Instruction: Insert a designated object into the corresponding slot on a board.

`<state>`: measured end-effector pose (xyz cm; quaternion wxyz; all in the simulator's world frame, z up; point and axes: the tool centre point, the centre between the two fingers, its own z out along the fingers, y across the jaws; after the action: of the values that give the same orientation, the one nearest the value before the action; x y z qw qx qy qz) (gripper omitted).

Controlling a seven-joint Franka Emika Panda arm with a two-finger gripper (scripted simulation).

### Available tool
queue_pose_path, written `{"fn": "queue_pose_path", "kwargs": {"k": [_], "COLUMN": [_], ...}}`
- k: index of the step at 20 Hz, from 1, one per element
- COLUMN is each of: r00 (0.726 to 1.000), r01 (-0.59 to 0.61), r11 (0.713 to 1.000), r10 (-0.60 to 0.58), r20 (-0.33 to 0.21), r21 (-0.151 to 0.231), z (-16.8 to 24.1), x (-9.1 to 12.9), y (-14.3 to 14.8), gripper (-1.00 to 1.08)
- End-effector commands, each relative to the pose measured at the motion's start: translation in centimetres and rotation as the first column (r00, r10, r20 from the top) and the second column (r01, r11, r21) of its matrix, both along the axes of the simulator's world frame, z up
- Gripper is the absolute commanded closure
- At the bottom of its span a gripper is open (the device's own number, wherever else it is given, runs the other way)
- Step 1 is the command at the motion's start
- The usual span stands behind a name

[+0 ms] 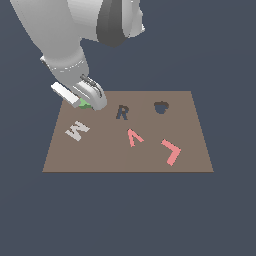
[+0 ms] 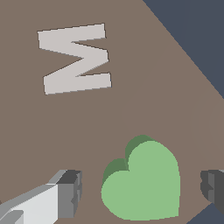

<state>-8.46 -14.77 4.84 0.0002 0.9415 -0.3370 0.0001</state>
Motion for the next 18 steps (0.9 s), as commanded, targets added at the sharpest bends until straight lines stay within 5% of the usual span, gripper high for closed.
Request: {"fn": "queue_pose_path", "kwargs": {"k": [1,8,9,18], "r00": [1.000,1.000,1.000,1.000], "r01": [-0.001,-0.002,-0.002,-0.002], "r11": [1.000,1.000,1.000,1.000], "r10": [0.001,0.002,0.002,0.002], "r20": [-0.001,0.000,0.000,0.000], "r21": [0.000,0.001,0.001,0.001], "z": [-0.4,-1.9,-1.9,-1.9], "x": [0.0,0.0,0.0,0.0], "y": [0.0,0.1,0.1,0.1], "gripper": [-0.92,-0.92,1.08,1.08]}}
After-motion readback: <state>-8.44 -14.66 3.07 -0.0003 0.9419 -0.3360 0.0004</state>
